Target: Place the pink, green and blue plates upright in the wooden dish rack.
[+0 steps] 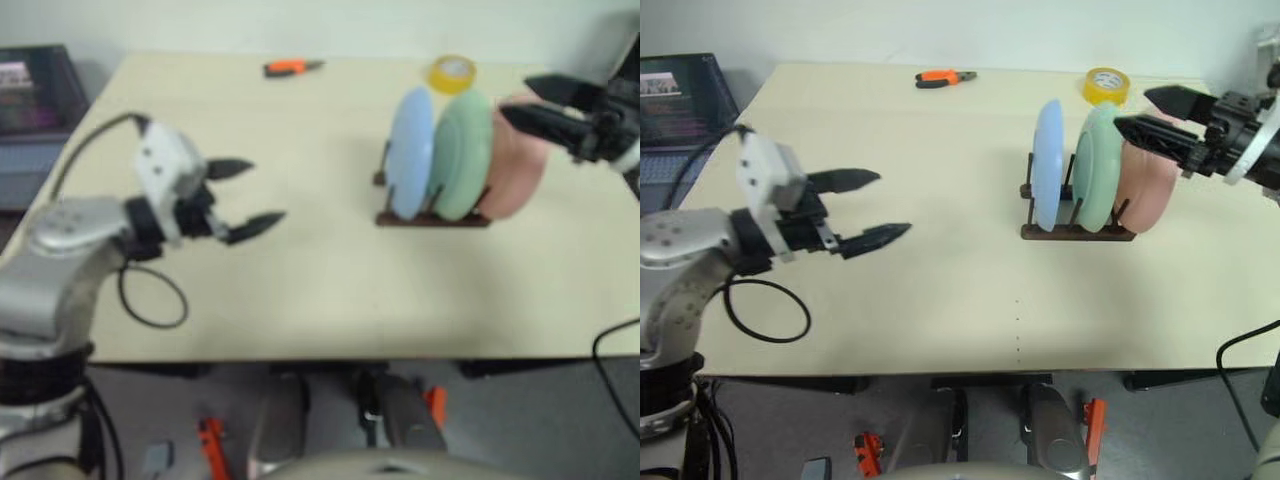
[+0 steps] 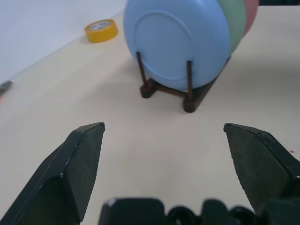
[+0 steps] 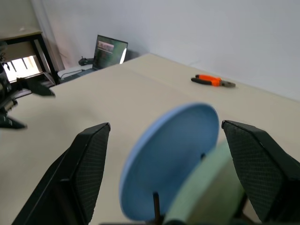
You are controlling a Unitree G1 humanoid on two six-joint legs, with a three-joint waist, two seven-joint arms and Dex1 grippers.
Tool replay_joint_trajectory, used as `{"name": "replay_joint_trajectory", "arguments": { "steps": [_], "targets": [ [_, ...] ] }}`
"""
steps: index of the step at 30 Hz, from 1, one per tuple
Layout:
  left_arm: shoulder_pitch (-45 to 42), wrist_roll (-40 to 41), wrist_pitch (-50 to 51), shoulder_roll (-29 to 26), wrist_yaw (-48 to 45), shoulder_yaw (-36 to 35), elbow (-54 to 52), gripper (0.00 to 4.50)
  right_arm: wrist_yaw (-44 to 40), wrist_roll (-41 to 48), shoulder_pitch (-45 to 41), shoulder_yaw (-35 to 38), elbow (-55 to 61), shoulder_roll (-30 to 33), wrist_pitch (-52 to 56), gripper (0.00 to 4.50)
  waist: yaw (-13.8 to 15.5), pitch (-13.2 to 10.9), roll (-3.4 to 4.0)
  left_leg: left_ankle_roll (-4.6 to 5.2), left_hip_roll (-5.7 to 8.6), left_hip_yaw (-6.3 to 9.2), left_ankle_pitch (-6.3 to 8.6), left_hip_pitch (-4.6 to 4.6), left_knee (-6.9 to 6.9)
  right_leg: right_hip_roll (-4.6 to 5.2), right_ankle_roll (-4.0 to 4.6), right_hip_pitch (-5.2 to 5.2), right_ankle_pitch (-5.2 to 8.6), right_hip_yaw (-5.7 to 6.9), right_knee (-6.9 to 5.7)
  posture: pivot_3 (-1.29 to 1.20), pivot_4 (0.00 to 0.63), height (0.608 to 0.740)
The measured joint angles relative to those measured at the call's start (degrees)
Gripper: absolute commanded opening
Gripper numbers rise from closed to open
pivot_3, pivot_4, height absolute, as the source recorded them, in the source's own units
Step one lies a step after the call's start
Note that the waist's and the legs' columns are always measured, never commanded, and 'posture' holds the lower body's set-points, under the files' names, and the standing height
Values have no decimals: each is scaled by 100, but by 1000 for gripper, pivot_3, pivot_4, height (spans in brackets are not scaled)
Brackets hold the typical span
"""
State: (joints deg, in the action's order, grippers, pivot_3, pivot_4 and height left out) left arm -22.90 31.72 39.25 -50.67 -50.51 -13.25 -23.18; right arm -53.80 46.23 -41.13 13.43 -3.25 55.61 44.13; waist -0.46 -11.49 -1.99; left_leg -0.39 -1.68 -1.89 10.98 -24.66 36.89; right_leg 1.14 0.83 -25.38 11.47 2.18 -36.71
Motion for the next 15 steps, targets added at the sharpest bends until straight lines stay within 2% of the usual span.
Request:
{"name": "replay_joint_trajectory", "arguments": {
  "steps": [10,15],
  "targets": [
    [165,409,-76,-851,-527,-1667,717,4500,-1101,-781,-468,-127,-1196,38,-1018,4143,0,-6,3,-6,-7,-1,3,-3,-12,-1,9,-14,5,4,-6,0,150,740],
    [653,471,47,-952,-522,-2162,671,4500,-1374,-1043,-532,-157,-1579,-88,-1298,4143,14,-6,3,-7,-3,-8,4,-3,-12,4,8,-14,6,-2,-7,0,150,740]
  ]
}}
